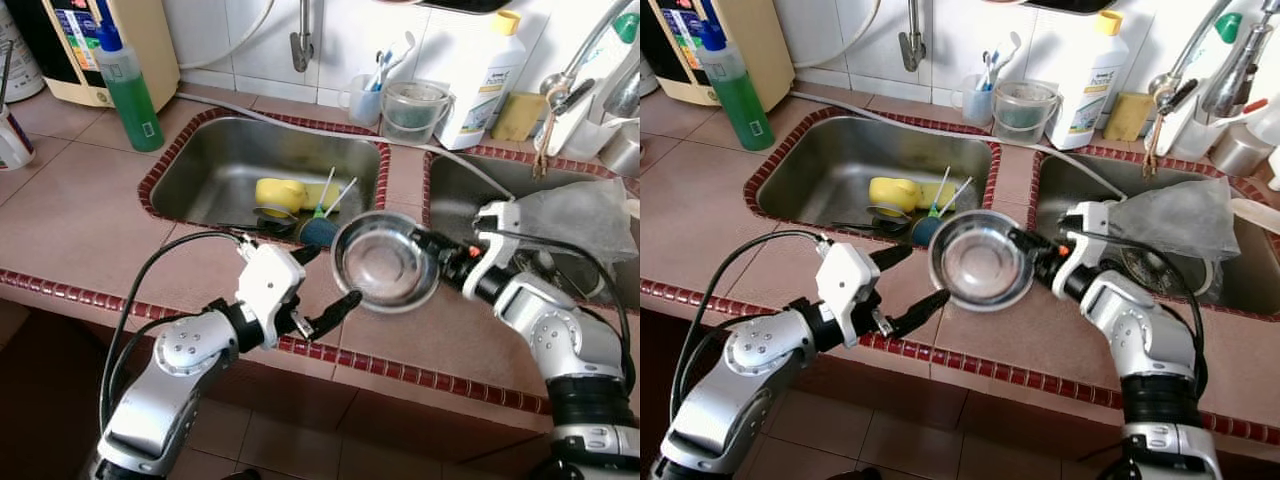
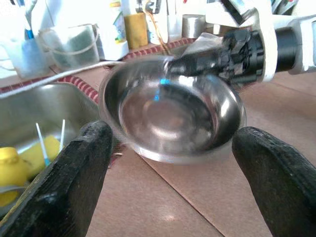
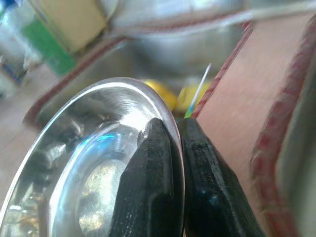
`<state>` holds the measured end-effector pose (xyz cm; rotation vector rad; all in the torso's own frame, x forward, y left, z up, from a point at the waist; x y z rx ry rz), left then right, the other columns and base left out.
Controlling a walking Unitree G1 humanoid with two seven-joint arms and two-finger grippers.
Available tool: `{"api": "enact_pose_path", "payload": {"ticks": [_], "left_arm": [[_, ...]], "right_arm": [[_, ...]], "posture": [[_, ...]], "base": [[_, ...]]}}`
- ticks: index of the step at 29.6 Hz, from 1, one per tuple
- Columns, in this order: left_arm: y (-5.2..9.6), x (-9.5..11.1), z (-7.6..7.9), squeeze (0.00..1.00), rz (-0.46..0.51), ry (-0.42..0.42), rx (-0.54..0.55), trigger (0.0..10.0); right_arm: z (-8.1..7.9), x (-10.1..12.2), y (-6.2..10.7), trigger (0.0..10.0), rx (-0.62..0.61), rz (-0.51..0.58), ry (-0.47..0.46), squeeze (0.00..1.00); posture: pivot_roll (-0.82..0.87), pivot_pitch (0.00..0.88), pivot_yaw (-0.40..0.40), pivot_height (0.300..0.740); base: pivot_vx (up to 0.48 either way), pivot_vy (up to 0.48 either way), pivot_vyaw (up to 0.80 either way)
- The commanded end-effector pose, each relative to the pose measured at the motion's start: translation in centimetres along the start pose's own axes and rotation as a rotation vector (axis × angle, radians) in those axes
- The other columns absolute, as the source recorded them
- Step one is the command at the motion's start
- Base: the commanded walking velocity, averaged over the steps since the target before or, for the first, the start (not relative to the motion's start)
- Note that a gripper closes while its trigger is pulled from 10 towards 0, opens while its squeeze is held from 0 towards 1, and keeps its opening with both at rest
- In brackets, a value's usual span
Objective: Kitchen organization
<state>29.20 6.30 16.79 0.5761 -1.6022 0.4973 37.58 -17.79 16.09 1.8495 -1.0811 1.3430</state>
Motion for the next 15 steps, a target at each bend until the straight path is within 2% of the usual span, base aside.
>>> {"api": "enact_pose_path", "payload": {"ticks": [1, 6, 7, 8, 9, 10, 11, 12, 15], "left_arm": [[0.0, 0.2, -0.8, 0.0, 0.01, -0.015, 0.031, 10.0], [-0.4, 0.4, -1.3, 0.0, 0.022, -0.016, 0.051, 10.0], [-0.5, 0.5, -1.6, 0.0, 0.026, -0.022, 0.066, 10.0], [-0.5, 0.5, -1.6, 0.0, 0.026, -0.022, 0.066, 10.0], [-0.6, 0.6, -1.8, 0.0, 0.029, -0.026, 0.081, 10.0], [-0.8, 0.6, -2.6, 0.0, 0.033, -0.028, 0.118, 10.0], [-0.8, 0.6, -2.6, 0.0, 0.033, -0.028, 0.118, 10.0], [-0.9, 0.6, -3.6, 0.0, 0.032, -0.023, 0.175, 10.0], [-0.9, 0.5, -4.9, 0.0, 0.04, 0.023, 0.247, 10.0]], "right_arm": [[0.7, 2.1, 0.1, 0.0, -0.045, 0.108, 0.026, 0.0], [0.7, 3.5, 0.2, 0.2, -0.069, 0.214, 0.041, 0.0], [0.5, 4.0, 0.1, 2.4, -0.071, 0.242, 0.038, 0.0], [0.5, 4.0, 0.1, 2.4, -0.071, 0.242, 0.038, 0.0], [0.3, 4.5, 0.1, 5.4, -0.072, 0.269, 0.038, 0.0], [-0.5, 5.4, 0.0, 10.0, -0.059, 0.318, 0.08, 0.0], [-0.5, 5.4, 0.0, 10.0, -0.059, 0.318, 0.08, 0.0], [-1.6, 6.1, -0.1, 10.0, -0.038, 0.366, 0.141, 0.0], [-3.3, 6.6, -0.2, 10.0, -0.023, 0.431, 0.204, 0.0]], "posture": [[-0.03, 0.067, -0.036, 0.74], [-0.04, 0.05, -0.032, 0.74], [-0.04, 0.048, -0.032, 0.74], [-0.04, 0.048, -0.032, 0.74], [-0.04, 0.043, -0.027, 0.74], [-0.04, 0.033, -0.024, 0.74], [-0.04, 0.033, -0.024, 0.74], [-0.04, 0.029, -0.02, 0.74], [-0.04, 0.026, -0.012, 0.74]], "base": [[0.0, 0.0, 0.0], [0.0, 0.0, 0.0], [0.0, 0.0, 0.0], [0.0, 0.0, 0.0], [0.0, 0.0, 0.0], [0.0, 0.0, 0.0], [0.0, 0.0, 0.0], [0.0, 0.0, 0.0], [0.0, 0.0, 0.0]]}}
Point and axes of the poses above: a point about 5 cm out from each wrist's last joint towards the gripper, its own y axis pointing back from the gripper into the wrist, its own x axis along the axis of the wrist's last joint, z = x × y, the point moved 4 cm from there along -y, pointing out of the wrist towards the gripper, and after that the axes turned 5 degrees about y, right-handed, at the moved point
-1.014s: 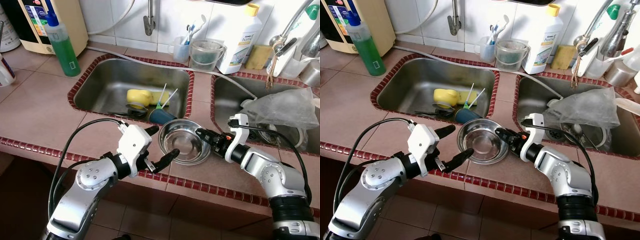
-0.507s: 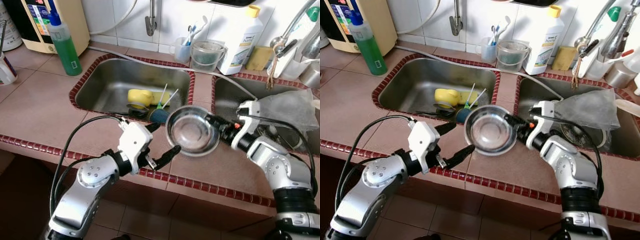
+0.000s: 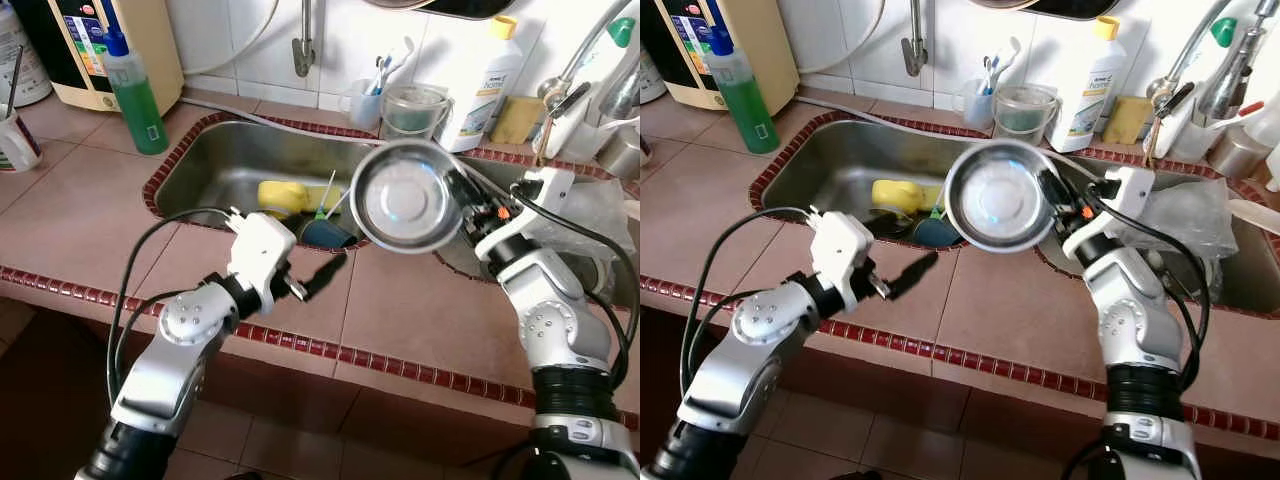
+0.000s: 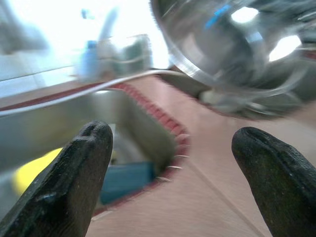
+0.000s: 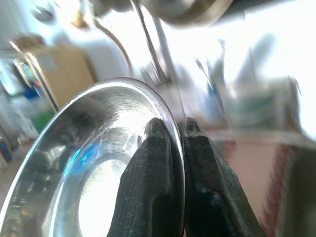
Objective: Kitchen organization
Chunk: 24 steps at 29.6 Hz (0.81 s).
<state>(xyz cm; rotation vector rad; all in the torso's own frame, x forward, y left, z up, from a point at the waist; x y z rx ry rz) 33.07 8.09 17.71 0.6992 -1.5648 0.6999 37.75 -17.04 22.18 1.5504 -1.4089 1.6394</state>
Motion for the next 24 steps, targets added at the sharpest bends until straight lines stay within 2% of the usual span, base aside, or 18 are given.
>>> {"api": "enact_pose_path", "payload": {"ticks": [1, 4, 7, 11, 13, 17, 22, 24], "left_arm": [[-0.1, 0.0, -0.8, 0.0, 0.003, 0.019, 0.044, 10.0], [-0.1, -0.1, -1.3, 0.0, 0.007, 0.048, 0.076, 10.0], [-0.1, -1.9, -2.1, 0.0, -0.071, 0.078, 0.118, 10.0], [-0.1, -2.5, -2.3, 0.0, -0.088, 0.113, 0.14, 10.0], [-0.1, -2.6, -2.8, 0.0, -0.078, 0.136, 0.173, 10.0], [-0.2, -1.6, -3.9, 0.0, -0.017, 0.167, 0.231, 10.0], [0.2, -0.5, -5.5, 0.0, 0.061, 0.163, 0.311, 10.0], [0.3, -0.5, -5.9, 0.0, 0.072, 0.155, 0.33, 10.0]], "right_arm": [[-0.9, 1.2, -0.2, 10.0, 0.009, 0.063, 0.062, 0.0], [-1.8, 1.7, -0.3, 10.0, -0.011, 0.115, 0.138, 0.0], [-3.4, 2.5, -0.2, 10.0, -0.043, 0.211, 0.296, 0.0], [-4.5, 2.0, -0.1, 10.0, -0.02, 0.205, 0.315, 0.0], [-5.0, 1.5, 0.2, 10.0, -0.005, 0.197, 0.363, 0.0], [-4.4, 1.0, 0.7, 10.0, -0.057, 0.206, 0.348, 0.0], [-3.8, 0.9, 1.4, 10.0, -0.113, 0.214, 0.374, 0.0], [-3.7, 0.9, 1.7, 10.0, -0.123, 0.218, 0.418, 0.0]], "posture": [[-0.04, 0.026, -0.012, 0.74], [-0.04, 0.023, -0.005, 0.74], [-0.04, 0.023, 0.002, 0.74], [-0.05, 0.02, 0.007, 0.74], [-0.05, 0.014, 0.011, 0.74], [-0.04, 0.002, 0.008, 0.74], [-0.05, 0.0, 0.011, 0.74], [-0.05, 0.0, 0.011, 0.74]], "base": [[0.0, 0.0, 0.0], [0.0, 0.0, 0.0], [0.0, 0.0, 0.0], [0.0, 0.0, 0.0], [0.0, 0.0, 0.0], [0.0, 0.0, 0.0], [0.0, 0.0, 0.0], [0.0, 0.0, 0.0]]}}
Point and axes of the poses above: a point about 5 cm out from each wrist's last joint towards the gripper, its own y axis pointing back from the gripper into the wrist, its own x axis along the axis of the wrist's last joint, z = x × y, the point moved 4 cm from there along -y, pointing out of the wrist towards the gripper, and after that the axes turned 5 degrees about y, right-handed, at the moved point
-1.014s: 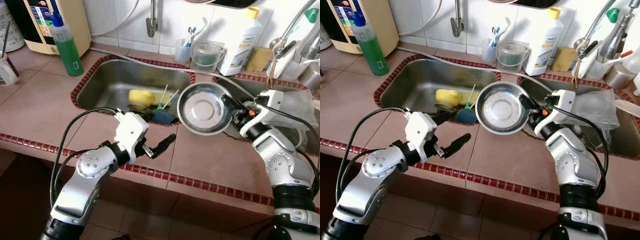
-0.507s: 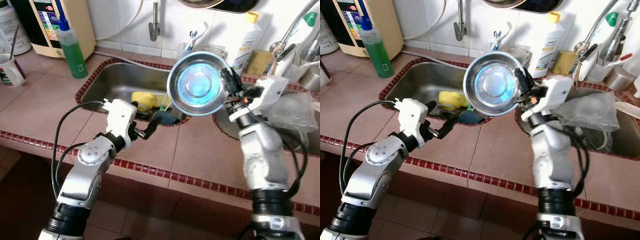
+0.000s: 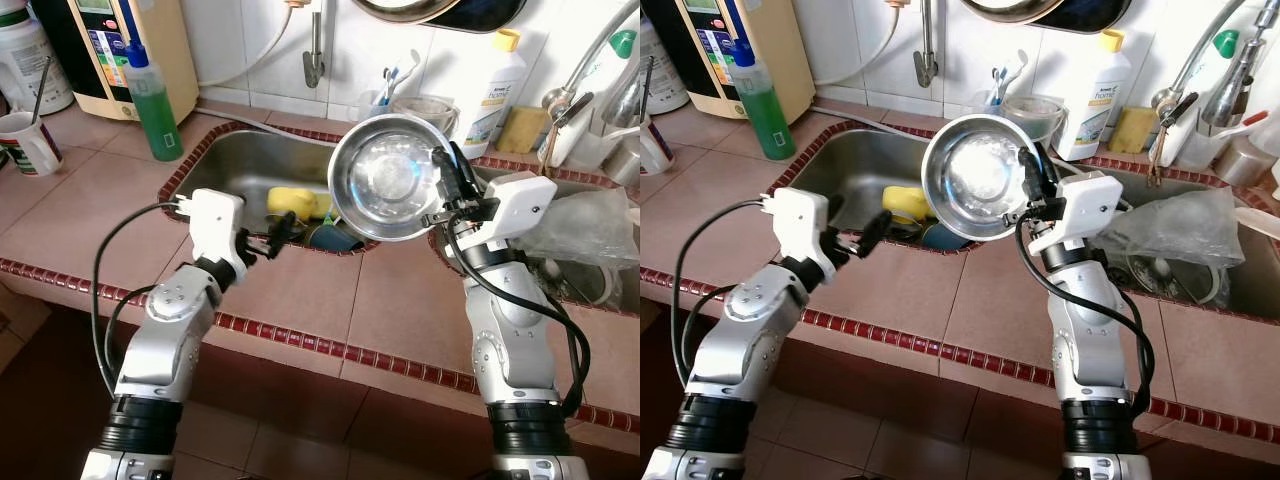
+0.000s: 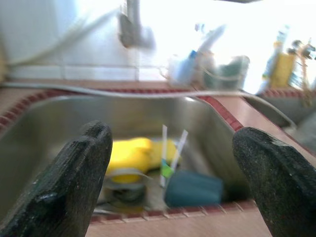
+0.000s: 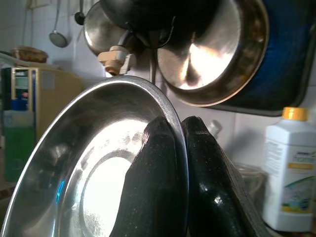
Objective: Kitchen organization
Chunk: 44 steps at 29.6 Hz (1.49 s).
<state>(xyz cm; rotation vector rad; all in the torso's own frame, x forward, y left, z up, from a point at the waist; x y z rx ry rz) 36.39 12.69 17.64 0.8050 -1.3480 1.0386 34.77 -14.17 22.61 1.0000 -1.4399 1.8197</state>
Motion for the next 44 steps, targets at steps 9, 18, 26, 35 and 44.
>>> {"api": "enact_pose_path", "payload": {"ticks": [9, 18, 26, 35, 44], "left_arm": [[-0.1, -0.1, -2.3, 0.0, 0.067, 0.006, 0.115, 10.0], [-0.3, -0.6, -1.9, 0.0, 0.054, 0.053, 0.059, 10.0], [-0.4, -1.1, -1.1, 0.0, 0.024, 0.038, 0.004, 10.0], [-0.8, -1.2, -0.5, 0.0, 0.023, 0.043, -0.032, 10.0], [-0.8, -1.1, -0.3, 0.0, 0.024, 0.039, -0.044, 10.0]], "right_arm": [[2.1, -2.1, 2.9, 10.0, -0.189, -0.065, 0.1, 0.0], [2.1, -2.0, 2.9, 10.0, -0.211, -0.059, 0.123, 0.0], [1.7, -2.1, 2.8, 10.0, -0.21, -0.06, 0.125, 0.0], [1.4, -2.1, 2.7, 10.0, -0.202, -0.061, 0.131, 0.0], [1.3, -2.2, 2.6, 10.0, -0.198, -0.063, 0.131, 0.0]], "posture": [[-0.06, 0.0, 0.027, 0.74], [-0.07, 0.0, 0.035, 0.74], [-0.08, 0.0, 0.044, 0.74], [-0.09, 0.0, 0.046, 0.74], [-0.08, 0.0, 0.046, 0.74]], "base": [[0.0, 0.0, 0.0], [0.0, 0.0, 0.0], [0.0, 0.072, 0.0], [0.0, 0.323, 0.0], [0.0, 0.325, 0.0]]}}
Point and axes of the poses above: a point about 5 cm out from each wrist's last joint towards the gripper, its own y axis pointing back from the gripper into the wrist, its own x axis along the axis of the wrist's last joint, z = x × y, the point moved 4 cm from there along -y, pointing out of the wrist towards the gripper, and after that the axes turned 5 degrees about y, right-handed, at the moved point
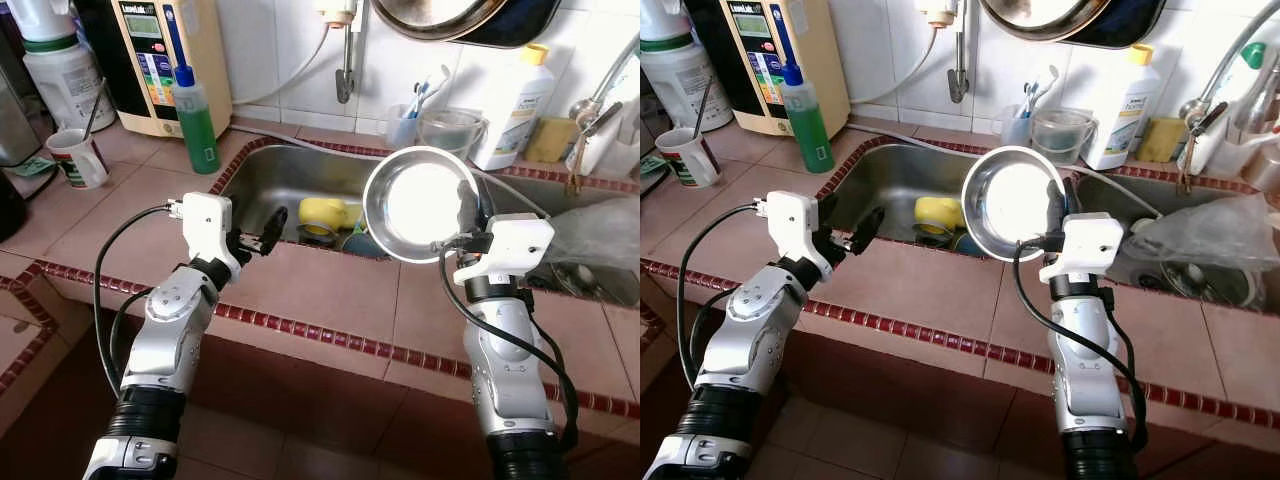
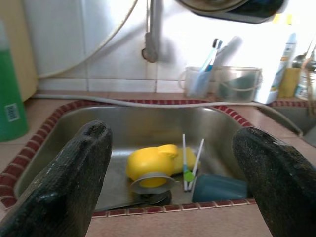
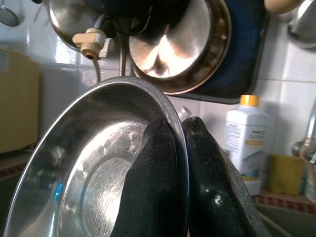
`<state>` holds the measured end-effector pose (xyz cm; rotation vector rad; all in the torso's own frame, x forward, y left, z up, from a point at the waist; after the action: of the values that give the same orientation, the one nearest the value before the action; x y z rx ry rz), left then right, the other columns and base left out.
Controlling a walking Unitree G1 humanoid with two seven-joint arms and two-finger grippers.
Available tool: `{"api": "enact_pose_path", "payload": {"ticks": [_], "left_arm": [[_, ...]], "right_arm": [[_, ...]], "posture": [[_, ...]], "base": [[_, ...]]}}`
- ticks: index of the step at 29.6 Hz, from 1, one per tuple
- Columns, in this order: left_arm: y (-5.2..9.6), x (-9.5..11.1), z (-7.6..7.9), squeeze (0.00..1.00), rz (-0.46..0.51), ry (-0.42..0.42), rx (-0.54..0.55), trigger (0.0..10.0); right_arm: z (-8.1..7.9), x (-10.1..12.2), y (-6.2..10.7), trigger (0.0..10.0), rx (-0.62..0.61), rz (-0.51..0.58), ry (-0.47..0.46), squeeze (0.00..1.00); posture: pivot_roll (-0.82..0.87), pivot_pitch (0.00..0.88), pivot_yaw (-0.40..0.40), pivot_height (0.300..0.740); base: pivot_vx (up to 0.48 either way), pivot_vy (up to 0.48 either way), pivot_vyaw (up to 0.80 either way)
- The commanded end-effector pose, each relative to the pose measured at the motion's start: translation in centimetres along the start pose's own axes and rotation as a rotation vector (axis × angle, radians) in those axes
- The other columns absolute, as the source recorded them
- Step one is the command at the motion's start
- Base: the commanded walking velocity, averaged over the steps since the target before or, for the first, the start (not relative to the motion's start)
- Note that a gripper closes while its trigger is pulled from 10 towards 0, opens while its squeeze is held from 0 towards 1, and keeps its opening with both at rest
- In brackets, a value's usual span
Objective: Kitchen organization
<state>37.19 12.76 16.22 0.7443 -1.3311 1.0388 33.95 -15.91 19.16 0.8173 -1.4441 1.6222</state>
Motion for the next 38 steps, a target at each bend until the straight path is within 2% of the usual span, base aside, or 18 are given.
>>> {"api": "enact_pose_path", "payload": {"ticks": [1, 16, 26, 38], "left_arm": [[-0.23, 0.33, 0.21, 0.0, 0.009, -0.006, -0.012, 10.0], [-0.12, 0.38, 0.2, 0.0, 0.009, -0.01, -0.01, 10.0], [-0.27, 0.31, 0.34, 0.0, -0.001, -0.057, -0.013, 10.0], [-0.22, 0.38, 0.55, 0.0, -0.002, -0.055, -0.037, 10.0]], "right_arm": [[0.1, 0.3, -0.23, 10.0, -0.005, 0.017, -0.001, 0.0], [-0.05, 0.34, -0.52, 10.0, 0.003, 0.022, -0.002, 0.0], [0.0, 0.22, -0.61, 10.0, -0.001, 0.021, -0.003, 0.0], [-0.28, 0.26, -1.01, 10.0, 0.013, 0.024, -0.007, 0.0]], "posture": [[-0.08, 0.0, 0.046, 0.74], [-0.08, 0.0, 0.042, 0.74], [-0.08, 0.0, 0.044, 0.74], [-0.07, 0.0, 0.037, 0.74]], "base": [[0.0, 0.292, 0.0], [0.0, 0.296, 0.0], [0.0, 0.0, 0.0], [0.0, 0.0, 0.0]]}}
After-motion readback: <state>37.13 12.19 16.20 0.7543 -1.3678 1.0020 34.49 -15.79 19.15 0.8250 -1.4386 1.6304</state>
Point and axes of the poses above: a point about 5 cm out from each wrist's last joint towards the gripper, its own y axis pointing back from the gripper into the wrist, its own x axis along the axis of the wrist's last joint, z = x × y, the point moved 4 cm from there along -y, pointing out of the wrist towards the gripper, and after that the axes turned 5 degrees about y, right-handed, at the moved point
